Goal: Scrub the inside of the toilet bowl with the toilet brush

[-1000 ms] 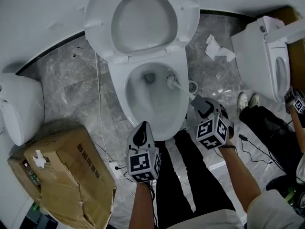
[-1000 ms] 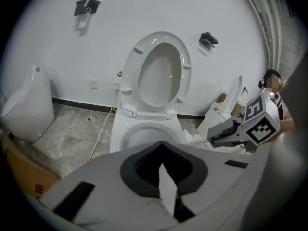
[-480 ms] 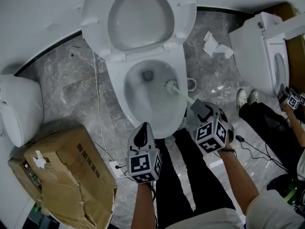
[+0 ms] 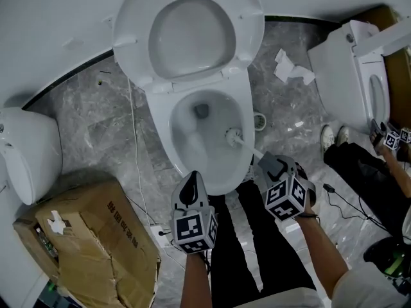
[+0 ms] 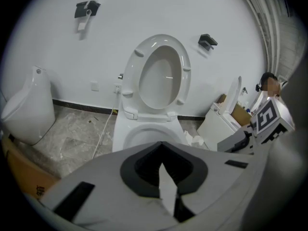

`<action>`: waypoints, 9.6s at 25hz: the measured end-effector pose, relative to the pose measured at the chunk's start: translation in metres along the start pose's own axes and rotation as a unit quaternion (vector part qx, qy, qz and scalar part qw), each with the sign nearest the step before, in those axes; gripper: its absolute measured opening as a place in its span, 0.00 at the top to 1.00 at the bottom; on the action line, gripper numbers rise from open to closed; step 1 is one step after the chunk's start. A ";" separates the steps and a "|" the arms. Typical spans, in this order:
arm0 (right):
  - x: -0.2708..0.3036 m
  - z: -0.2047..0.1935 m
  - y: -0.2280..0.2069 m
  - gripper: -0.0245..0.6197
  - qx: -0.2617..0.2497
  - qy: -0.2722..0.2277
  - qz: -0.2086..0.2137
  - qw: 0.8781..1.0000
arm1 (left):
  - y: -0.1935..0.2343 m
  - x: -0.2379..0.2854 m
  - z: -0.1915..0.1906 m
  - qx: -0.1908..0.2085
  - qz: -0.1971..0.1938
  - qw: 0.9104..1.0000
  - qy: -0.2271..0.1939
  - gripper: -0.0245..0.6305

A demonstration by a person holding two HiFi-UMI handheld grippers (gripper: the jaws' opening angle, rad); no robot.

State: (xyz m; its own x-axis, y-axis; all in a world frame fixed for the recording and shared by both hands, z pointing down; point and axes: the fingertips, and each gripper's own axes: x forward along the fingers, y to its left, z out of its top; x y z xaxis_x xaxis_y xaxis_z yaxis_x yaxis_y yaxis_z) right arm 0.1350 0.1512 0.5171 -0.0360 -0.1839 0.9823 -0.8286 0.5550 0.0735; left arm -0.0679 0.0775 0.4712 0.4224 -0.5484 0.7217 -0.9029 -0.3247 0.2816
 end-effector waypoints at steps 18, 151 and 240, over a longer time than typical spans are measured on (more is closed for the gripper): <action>-0.010 -0.018 0.028 0.69 0.007 0.013 0.044 0.999 | 0.031 -0.012 0.009 -0.036 0.028 0.999 -0.015 0.93; 0.038 0.183 0.051 0.70 -0.025 -0.150 0.113 0.982 | 0.096 0.029 0.069 -0.017 0.064 0.998 0.010 0.93; 0.028 0.147 -0.084 0.69 0.153 -0.172 0.027 0.973 | 0.014 0.058 0.067 -0.037 0.041 0.999 -0.001 0.93</action>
State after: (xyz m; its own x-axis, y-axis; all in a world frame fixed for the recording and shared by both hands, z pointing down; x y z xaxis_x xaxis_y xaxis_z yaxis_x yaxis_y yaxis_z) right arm 0.1212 -0.0199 0.5133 -0.2252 -0.4503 0.8640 -0.9459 0.3136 -0.0831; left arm -0.0506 -0.0108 0.4748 0.3475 -0.5720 0.7430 -0.9376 -0.2218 0.2678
